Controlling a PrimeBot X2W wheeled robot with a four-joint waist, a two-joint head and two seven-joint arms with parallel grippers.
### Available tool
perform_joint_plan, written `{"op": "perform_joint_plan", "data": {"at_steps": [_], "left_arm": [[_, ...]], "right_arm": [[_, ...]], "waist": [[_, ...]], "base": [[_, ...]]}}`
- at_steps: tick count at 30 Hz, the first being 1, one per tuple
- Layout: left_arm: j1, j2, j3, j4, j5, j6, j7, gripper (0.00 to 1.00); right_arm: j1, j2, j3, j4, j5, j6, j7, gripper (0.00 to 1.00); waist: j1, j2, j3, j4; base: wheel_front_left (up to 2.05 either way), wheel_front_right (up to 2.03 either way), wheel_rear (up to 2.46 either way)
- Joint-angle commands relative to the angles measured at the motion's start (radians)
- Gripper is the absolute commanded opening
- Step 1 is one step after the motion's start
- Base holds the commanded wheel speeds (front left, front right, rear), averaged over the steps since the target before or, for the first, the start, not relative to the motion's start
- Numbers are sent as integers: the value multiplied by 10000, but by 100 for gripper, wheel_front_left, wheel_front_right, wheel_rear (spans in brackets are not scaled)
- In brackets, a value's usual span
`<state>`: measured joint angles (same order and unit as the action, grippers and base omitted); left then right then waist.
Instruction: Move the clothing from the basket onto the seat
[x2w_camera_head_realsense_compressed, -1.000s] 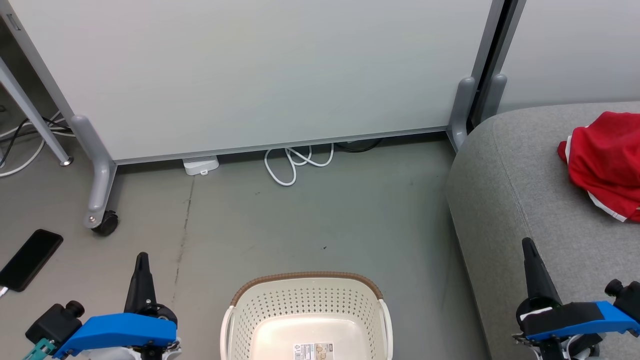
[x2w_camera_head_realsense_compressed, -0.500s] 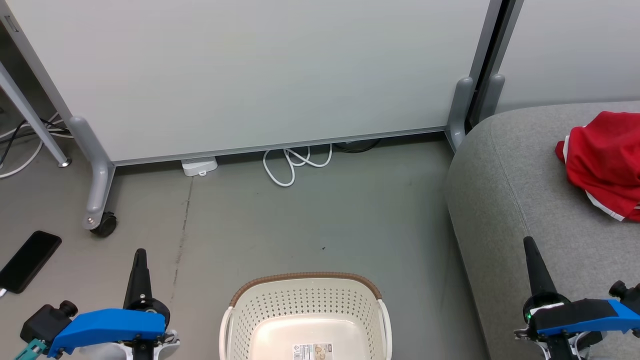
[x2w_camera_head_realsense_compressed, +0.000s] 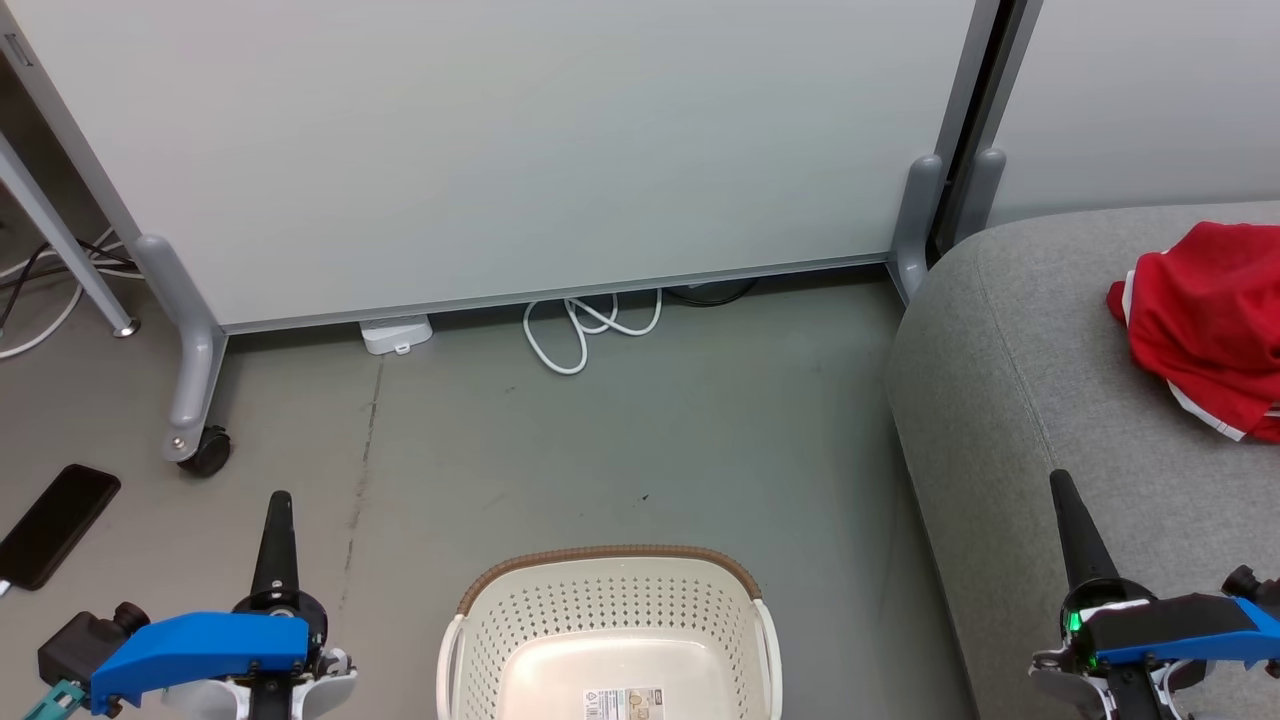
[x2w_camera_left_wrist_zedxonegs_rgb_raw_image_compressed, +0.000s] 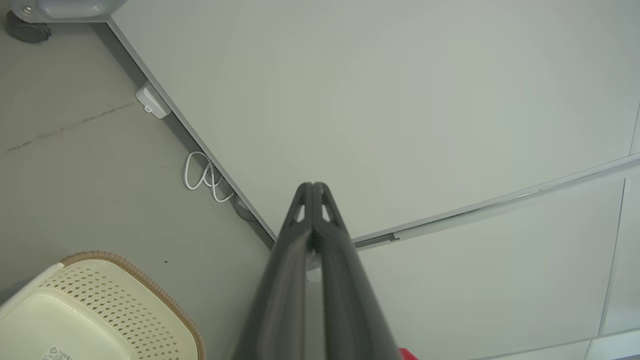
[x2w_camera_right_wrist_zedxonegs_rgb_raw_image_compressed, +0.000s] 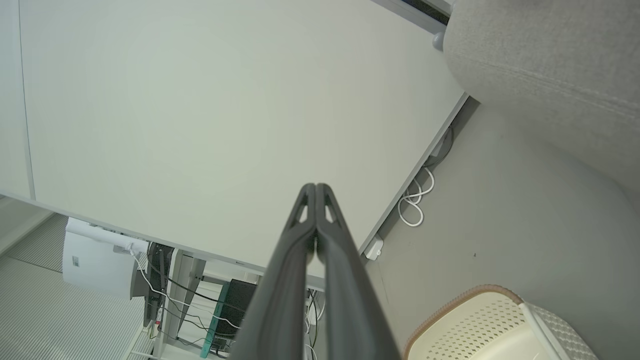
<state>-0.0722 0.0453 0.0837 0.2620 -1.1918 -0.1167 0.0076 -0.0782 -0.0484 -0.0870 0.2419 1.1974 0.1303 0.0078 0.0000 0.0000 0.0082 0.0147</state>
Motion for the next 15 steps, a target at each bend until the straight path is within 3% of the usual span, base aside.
{"op": "perform_joint_plan", "data": {"at_steps": [1,15], "left_arm": [[-239,58,66,-119,-300,-98,88,0],[-296,61,157,-142,-1561,-104,409,0]], "right_arm": [[-248,-27,-37,-46,322,5,81,0],[-274,-28,-118,-22,1559,7,404,0]], "waist": [[0,0,-2,-6],[0,0,-15,-45]], "base": [[0,0,0],[0,0,0]]}}
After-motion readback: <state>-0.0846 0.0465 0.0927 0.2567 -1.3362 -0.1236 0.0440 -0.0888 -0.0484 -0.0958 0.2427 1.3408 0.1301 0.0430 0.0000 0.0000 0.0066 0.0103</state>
